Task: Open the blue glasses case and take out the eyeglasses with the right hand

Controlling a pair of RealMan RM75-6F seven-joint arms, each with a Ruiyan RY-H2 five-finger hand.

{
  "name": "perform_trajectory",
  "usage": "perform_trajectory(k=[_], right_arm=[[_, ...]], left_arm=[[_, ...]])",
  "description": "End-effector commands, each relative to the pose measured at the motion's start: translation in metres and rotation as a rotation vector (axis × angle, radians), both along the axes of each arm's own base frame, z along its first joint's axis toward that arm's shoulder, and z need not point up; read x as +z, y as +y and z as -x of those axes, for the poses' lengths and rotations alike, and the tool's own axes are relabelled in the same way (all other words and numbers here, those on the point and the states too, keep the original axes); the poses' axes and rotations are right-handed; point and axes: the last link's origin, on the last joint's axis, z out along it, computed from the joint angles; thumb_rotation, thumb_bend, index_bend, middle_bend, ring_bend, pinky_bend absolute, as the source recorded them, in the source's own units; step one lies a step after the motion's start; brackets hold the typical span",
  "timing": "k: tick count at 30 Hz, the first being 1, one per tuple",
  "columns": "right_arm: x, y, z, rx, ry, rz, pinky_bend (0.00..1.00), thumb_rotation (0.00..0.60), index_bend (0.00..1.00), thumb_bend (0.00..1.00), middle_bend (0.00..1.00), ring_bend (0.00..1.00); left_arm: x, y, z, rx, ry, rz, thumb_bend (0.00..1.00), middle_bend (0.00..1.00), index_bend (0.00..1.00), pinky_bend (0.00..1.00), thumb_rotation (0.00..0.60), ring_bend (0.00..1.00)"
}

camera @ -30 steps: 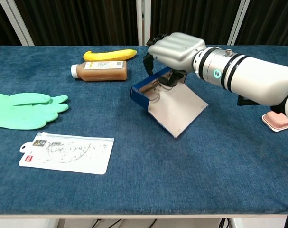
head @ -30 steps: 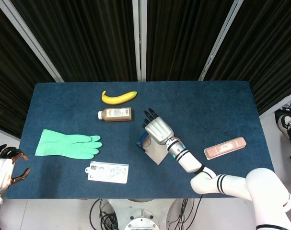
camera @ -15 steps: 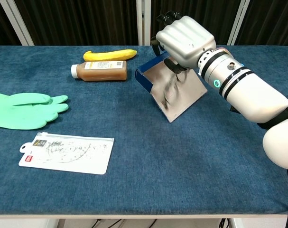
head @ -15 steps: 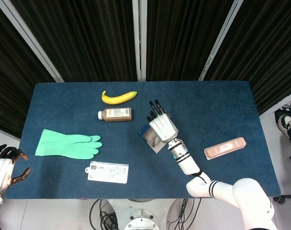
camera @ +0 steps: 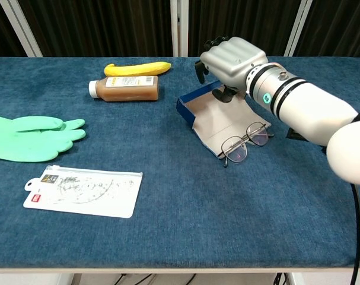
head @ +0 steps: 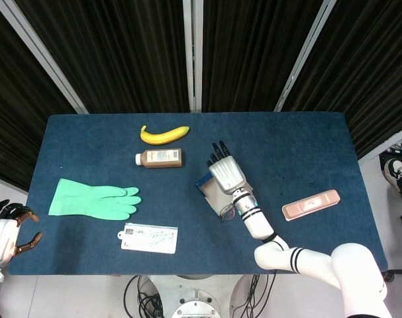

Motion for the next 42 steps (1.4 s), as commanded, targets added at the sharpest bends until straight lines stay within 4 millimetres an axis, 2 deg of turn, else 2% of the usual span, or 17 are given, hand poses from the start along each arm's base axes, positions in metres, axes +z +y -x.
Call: perform_trajectory(k=[1,6,9,12,16,22,36,39,42], right_arm=[[0.020,0.005,0.002,-0.014,-0.025,-0.017,0.00,0.600,0.01,0.30,0.15,0.00],[0.046,0.027,0.014,0.021,-0.059,-0.059,0.00,0.600,0.03,0.29,0.15,0.00],[0.054,0.045,0.030,0.020,-0.070,-0.120,0.00,0.600,0.18,0.29,0.16,0.00],[0.056,0.058,0.048,0.018,-0.054,-0.165,0.00,0.600,0.28,0.29,0.16,0.00],[0.047,0.067,0.064,0.012,-0.037,-0.206,0.00,0.600,0.35,0.29,0.16,0.00],[0.034,0.066,0.076,0.004,-0.036,-0.226,0.00,0.600,0.39,0.29,0.17,0.00],[0.018,0.062,0.080,-0.006,-0.032,-0.249,0.00,0.600,0.50,0.34,0.22,0.00],[0.016,0.061,0.080,-0.004,-0.038,-0.249,0.00,0.600,0.56,0.38,0.24,0.00],[0.016,0.062,0.079,0.005,-0.052,-0.243,0.00,0.600,0.64,0.46,0.25,0.00]], left_arm=[[0.000,0.000,0.000,0.000,0.000,0.000,0.24,0.37,0.47,0.14,0.600,0.23],[0.000,0.000,0.000,0.000,0.001,-0.001,0.24,0.37,0.47,0.14,0.600,0.23],[0.000,0.000,0.000,0.001,0.003,-0.001,0.24,0.37,0.47,0.14,0.600,0.23],[0.000,0.000,-0.001,0.001,0.006,-0.001,0.24,0.37,0.47,0.14,0.600,0.23],[-0.001,0.000,-0.001,0.001,0.009,-0.002,0.24,0.37,0.47,0.14,0.600,0.23],[-0.001,0.000,0.000,0.003,0.009,-0.003,0.24,0.37,0.47,0.14,0.600,0.23],[0.000,0.000,-0.001,0.000,0.004,-0.002,0.24,0.37,0.47,0.14,0.600,0.23],[0.000,0.000,0.000,0.001,0.004,-0.002,0.24,0.37,0.47,0.14,0.600,0.23],[0.000,0.000,0.000,0.001,0.004,-0.003,0.24,0.37,0.47,0.14,0.600,0.23]])
